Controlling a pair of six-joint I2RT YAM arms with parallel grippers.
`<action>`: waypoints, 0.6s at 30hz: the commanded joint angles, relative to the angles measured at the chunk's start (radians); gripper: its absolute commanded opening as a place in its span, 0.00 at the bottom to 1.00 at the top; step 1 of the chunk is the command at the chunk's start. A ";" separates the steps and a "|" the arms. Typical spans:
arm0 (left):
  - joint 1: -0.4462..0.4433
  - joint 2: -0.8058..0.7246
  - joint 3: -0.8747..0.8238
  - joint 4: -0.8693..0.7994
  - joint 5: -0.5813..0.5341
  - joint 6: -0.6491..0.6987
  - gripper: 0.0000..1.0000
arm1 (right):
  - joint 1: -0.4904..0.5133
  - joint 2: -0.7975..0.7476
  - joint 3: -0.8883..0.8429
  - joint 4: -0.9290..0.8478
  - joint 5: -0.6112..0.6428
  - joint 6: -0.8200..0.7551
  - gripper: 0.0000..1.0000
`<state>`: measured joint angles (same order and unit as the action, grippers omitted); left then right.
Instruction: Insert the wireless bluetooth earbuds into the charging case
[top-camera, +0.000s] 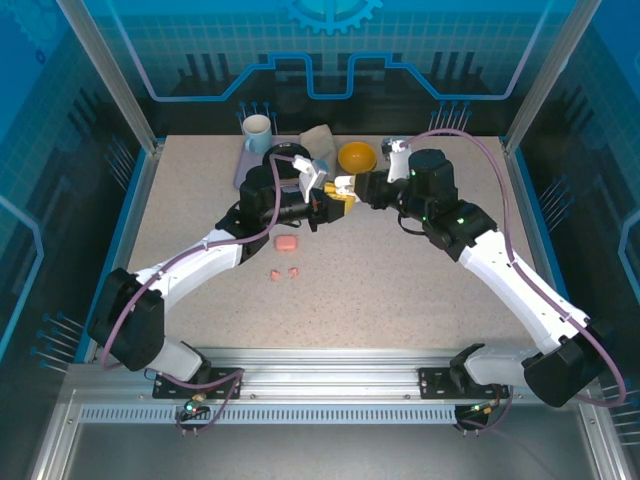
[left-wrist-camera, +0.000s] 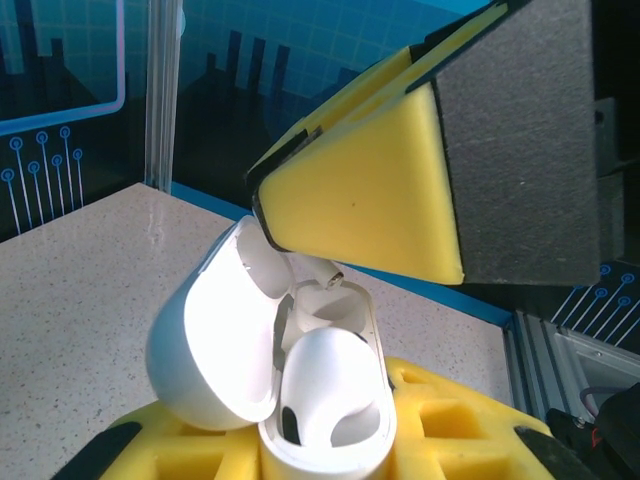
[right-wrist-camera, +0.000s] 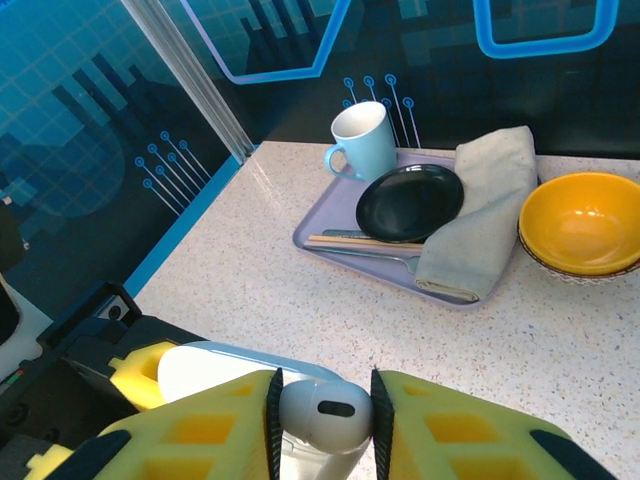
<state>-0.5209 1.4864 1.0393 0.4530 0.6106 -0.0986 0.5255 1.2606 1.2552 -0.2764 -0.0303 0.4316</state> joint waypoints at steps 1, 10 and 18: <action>-0.007 -0.014 0.024 0.016 0.021 0.021 0.00 | -0.018 -0.010 -0.016 0.012 0.002 -0.016 0.30; -0.008 -0.011 0.027 0.016 0.018 0.019 0.00 | -0.017 -0.006 -0.023 0.013 -0.035 -0.017 0.28; -0.009 -0.007 0.025 0.025 0.018 0.014 0.00 | -0.003 0.000 -0.018 0.030 -0.047 -0.012 0.28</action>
<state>-0.5209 1.4864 1.0393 0.4454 0.6102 -0.0990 0.5163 1.2606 1.2423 -0.2668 -0.0521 0.4282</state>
